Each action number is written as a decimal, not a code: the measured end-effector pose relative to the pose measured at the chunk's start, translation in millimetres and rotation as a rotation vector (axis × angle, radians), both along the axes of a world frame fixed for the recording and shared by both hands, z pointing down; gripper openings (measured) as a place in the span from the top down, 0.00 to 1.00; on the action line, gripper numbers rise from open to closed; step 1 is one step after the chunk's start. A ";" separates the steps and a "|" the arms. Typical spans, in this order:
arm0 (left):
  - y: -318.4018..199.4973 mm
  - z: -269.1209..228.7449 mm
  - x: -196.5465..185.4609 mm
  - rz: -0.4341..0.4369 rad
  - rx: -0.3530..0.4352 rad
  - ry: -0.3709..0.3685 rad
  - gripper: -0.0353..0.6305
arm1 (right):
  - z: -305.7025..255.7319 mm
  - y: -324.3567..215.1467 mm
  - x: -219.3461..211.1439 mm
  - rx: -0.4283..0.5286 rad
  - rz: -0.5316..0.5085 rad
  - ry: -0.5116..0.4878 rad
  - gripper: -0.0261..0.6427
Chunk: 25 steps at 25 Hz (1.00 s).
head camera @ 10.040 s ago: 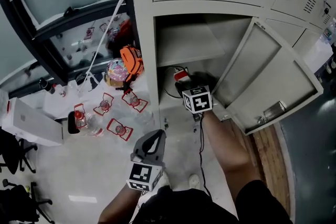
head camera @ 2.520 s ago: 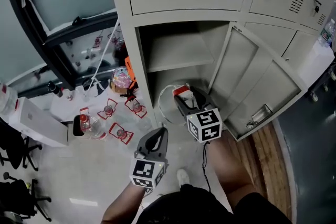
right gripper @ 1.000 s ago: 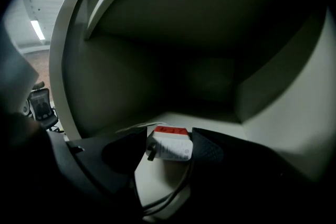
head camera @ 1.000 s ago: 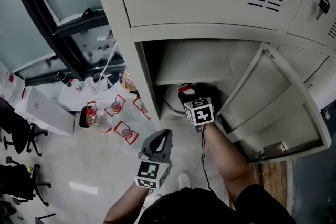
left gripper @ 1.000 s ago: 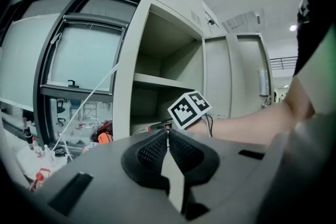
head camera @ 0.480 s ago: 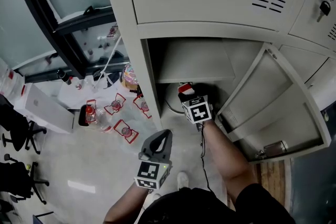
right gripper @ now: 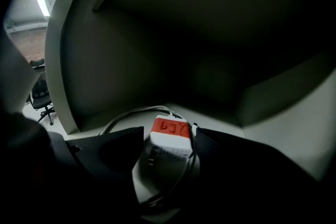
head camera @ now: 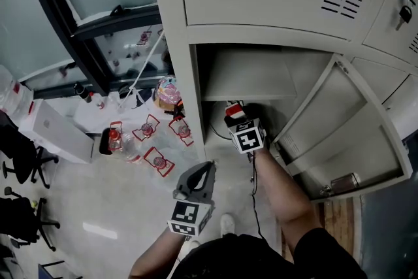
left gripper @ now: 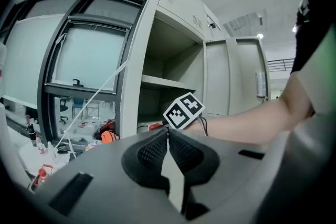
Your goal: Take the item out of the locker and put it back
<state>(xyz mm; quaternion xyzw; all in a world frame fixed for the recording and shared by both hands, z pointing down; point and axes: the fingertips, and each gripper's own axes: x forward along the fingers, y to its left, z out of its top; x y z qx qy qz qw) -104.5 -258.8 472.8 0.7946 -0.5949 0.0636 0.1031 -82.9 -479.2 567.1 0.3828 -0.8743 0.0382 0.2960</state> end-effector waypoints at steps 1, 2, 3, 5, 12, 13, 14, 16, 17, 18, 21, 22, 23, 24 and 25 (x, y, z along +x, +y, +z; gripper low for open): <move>2.4 1.2 -0.7 0.001 -0.011 0.001 0.93 | -1.0 0.9 0.1 0.009 0.000 -0.001 0.50; 4.6 2.0 -1.4 0.003 -0.017 0.001 0.93 | -2.3 1.8 1.1 0.019 0.004 -0.001 0.49; 6.2 1.5 -2.5 0.002 -0.013 0.000 0.93 | -4.1 2.7 2.8 0.030 0.011 0.000 0.49; 8.9 -2.5 -5.1 0.000 0.009 -0.002 0.93 | -9.6 4.9 6.7 0.058 0.027 -0.009 0.49; 30.8 -8.2 -7.5 0.027 0.017 0.007 0.93 | -42.4 29.7 16.5 0.117 0.063 -0.058 0.65; 35.8 -8.4 -7.6 0.033 0.014 0.009 0.93 | -47.3 35.3 19.2 0.126 0.075 -0.065 0.74; 40.9 -8.9 -7.9 0.038 0.014 0.010 0.93 | -51.9 41.4 21.7 0.131 0.087 -0.077 0.87; 50.7 -11.4 -9.0 0.048 0.020 0.013 0.93 | -59.5 56.9 24.6 0.127 0.100 -0.113 0.96; 55.9 -12.3 -9.6 0.053 0.021 0.015 0.93 | -63.7 66.2 25.4 0.125 0.103 -0.133 0.96; 61.4 -13.3 -10.3 0.059 0.023 0.017 0.93 | -68.5 76.3 26.0 0.128 0.106 -0.152 0.96; 79.0 -17.4 -13.9 0.078 0.037 0.023 0.93 | -84.2 111.7 26.7 0.139 0.110 -0.207 0.96; 85.5 -18.5 -15.5 0.084 0.040 0.026 0.93 | -89.0 124.8 26.2 0.141 0.111 -0.221 0.96; 92.3 -19.7 -17.1 0.091 0.041 0.028 0.93 | -93.4 138.3 25.5 0.145 0.110 -0.232 0.96; 99.1 -21.2 -18.6 0.097 0.043 0.031 0.93 | -97.5 152.0 24.6 0.149 0.110 -0.240 0.96; 106.0 -22.9 -19.9 0.104 0.046 0.033 0.93 | -101.3 165.6 23.8 0.152 0.109 -0.247 0.96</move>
